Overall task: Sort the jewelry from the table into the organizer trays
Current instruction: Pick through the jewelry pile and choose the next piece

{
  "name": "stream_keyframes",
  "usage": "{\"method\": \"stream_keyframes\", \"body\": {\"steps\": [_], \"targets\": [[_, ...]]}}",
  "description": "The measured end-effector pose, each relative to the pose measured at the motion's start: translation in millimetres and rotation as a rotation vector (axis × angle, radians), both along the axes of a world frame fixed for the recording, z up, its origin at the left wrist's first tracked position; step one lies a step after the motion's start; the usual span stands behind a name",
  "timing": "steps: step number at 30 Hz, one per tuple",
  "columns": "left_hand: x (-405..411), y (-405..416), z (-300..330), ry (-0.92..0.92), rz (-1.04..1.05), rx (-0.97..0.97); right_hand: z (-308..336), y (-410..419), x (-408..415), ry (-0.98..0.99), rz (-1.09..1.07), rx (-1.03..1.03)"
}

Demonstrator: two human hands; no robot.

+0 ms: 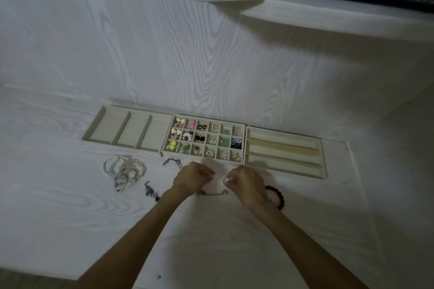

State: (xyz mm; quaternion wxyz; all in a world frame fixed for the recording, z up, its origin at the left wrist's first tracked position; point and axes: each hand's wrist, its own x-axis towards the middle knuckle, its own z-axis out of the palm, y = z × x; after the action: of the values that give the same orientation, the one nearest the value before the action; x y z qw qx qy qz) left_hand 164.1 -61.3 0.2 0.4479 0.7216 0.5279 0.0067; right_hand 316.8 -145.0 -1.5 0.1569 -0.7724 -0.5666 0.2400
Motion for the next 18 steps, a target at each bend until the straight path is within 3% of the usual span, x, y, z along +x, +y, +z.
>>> {"method": "stream_keyframes", "body": {"steps": [5,10,18], "targets": [[14,-4,3,0.043,-0.027,-0.003,-3,-10,5,0.127,-0.094,0.069],[25,-9,3,0.179,-0.069,0.082,-1,-12,5,0.080,-0.074,-0.011],[27,-15,-5,0.185,-0.085,0.033,-1,-8,-5,-0.127,0.029,-0.072]]}}
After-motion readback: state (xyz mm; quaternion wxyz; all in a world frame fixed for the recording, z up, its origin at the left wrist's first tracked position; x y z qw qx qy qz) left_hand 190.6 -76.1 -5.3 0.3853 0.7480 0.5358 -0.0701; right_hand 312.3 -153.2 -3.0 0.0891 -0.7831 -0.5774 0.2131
